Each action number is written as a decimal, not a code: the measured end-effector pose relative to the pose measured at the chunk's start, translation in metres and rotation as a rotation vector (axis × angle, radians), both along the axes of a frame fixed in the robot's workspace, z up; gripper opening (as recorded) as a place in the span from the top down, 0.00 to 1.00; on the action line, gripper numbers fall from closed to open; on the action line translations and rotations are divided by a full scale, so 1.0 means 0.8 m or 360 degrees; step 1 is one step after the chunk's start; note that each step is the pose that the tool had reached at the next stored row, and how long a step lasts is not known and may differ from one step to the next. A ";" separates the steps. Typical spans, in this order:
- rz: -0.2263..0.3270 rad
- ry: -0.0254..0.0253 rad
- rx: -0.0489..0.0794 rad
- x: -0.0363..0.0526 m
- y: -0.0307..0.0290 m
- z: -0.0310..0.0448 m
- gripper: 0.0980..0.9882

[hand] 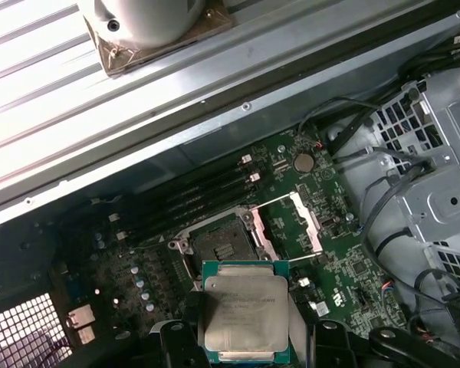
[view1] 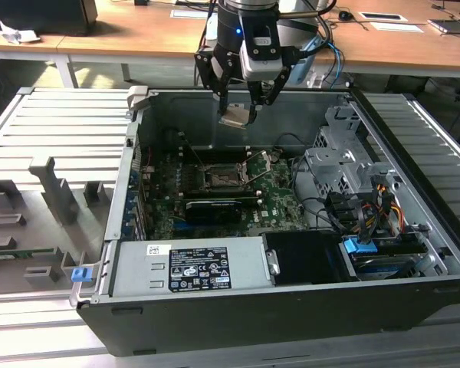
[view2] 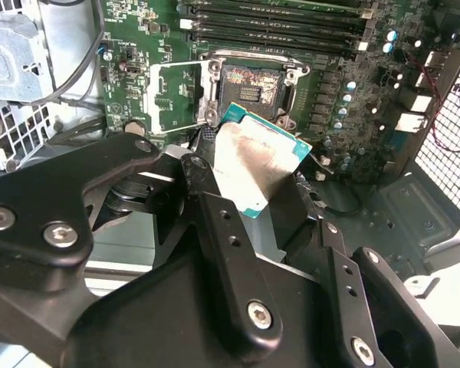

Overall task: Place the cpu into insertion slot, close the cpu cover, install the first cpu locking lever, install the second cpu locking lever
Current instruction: 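Place the cpu into insertion slot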

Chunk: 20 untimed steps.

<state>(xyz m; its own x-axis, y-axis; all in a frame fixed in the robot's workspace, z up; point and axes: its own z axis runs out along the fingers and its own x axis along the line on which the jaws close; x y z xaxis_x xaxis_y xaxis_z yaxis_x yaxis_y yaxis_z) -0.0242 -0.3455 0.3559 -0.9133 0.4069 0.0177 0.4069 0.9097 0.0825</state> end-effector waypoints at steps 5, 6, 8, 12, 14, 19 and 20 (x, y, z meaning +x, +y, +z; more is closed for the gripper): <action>-0.0045 0.00000 0.0000 0.000 0.0000 -0.0003 0.52; -0.0051 0.00001 0.0000 0.000 0.0000 -0.0004 0.52; -0.0062 0.00001 0.0000 0.000 0.0000 -0.0004 0.52; -0.0082 0.00000 0.0000 0.000 0.0000 -0.0006 0.52; -0.0091 0.00001 0.0000 0.000 0.0000 -0.0006 0.52; -0.0116 0.00000 0.0000 0.000 0.0000 -0.0008 0.52; -0.0122 0.00001 0.0000 0.000 0.0000 -0.0009 0.52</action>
